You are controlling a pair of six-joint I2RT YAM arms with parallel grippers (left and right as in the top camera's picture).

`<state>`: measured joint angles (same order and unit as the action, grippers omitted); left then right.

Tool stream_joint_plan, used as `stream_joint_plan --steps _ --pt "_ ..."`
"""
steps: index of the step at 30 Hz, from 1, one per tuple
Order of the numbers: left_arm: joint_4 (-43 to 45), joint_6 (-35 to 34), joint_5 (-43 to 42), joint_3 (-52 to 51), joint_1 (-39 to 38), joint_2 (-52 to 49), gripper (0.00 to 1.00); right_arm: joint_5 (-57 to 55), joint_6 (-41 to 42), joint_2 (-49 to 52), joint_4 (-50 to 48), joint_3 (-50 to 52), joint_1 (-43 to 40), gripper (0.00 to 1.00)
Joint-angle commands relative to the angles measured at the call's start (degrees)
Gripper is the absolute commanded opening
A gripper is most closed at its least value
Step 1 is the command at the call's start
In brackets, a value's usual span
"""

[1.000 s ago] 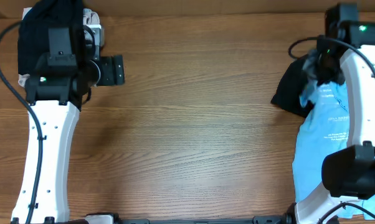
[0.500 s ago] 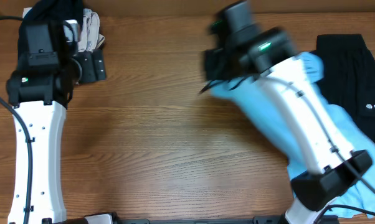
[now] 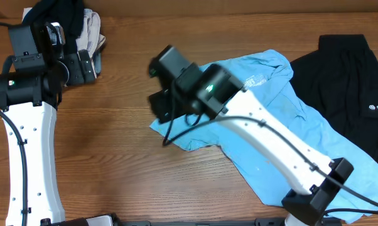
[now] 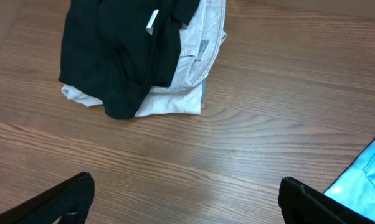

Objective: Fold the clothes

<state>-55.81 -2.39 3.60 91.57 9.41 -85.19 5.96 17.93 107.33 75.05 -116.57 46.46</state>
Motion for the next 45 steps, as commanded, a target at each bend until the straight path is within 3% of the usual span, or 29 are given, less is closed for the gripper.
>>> stream_joint_plan --steps 1,6,12,17,24,33,37,45 --pt "-0.6 1.2 -5.4 1.3 -0.2 -0.6 0.96 -3.6 1.8 -0.3 1.5 -1.3 -7.7 0.63" --pt "-1.8 1.2 -9.8 0.5 -1.5 -2.8 0.96 -3.5 1.8 -0.3 3.5 -1.2 -20.5 0.79" --pt "-4.0 4.4 -12.4 -0.5 -5.6 -7.9 0.94 -3.5 1.5 -0.3 3.8 0.9 -32.3 0.80" --pt "-6.0 7.8 -14.8 -0.5 -11.3 -14.1 0.91 -3.4 1.4 -0.3 3.8 4.3 -37.4 0.81" --pt "-6.5 8.8 -14.6 -0.5 -18.2 -23.1 0.86 -3.3 1.2 -0.2 1.2 11.7 -38.2 0.82" --pt "-5.2 10.1 -14.6 -0.5 -21.5 -27.6 0.83 -3.3 1.2 -0.2 -9.5 24.6 -38.2 0.81" --pt "-4.0 10.1 -15.1 -0.5 -22.3 -28.9 0.70 -3.3 1.4 -0.2 -14.4 30.2 -38.2 0.81" --pt "-1.1 14.0 -15.7 -0.5 -26.3 -32.5 0.70 -3.3 1.4 -0.2 -16.6 32.4 -38.2 0.81"
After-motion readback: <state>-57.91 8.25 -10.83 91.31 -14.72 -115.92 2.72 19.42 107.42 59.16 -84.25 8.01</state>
